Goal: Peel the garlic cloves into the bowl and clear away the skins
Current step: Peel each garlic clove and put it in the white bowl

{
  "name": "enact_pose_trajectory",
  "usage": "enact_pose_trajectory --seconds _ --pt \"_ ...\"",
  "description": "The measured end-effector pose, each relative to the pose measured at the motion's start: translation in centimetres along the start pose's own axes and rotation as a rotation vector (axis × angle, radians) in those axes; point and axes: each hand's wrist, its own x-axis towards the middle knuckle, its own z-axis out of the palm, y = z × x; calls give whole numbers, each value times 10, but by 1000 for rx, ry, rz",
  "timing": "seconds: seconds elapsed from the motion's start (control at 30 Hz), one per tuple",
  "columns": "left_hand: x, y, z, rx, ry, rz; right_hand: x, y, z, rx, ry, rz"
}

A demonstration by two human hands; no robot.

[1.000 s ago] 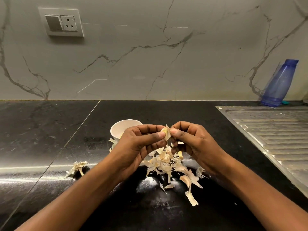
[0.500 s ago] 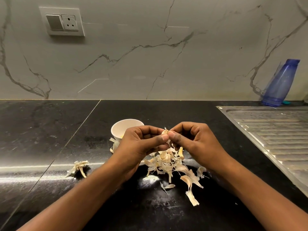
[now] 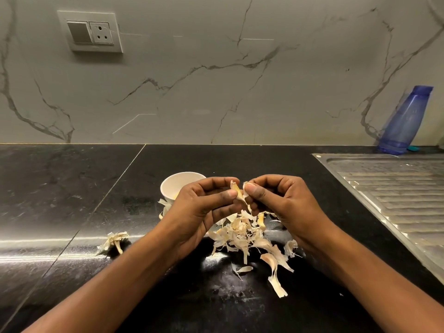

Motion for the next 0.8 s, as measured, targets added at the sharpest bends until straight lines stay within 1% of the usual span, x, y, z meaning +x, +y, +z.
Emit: enact_pose_trajectory --seconds 0.23,0.47,0.57,0.8 --pt "1 -1 0 14 42 55 0 -2 -3 -48 66 35" --pt "3 -2 -3 76 41 118 -2 -3 1 8 -54 136" --pt "2 -1 -4 116 32 123 -2 -4 2 27 -36 129" --pt "-1 -2 -2 226 70 120 -4 -4 0 -135 -26 30"
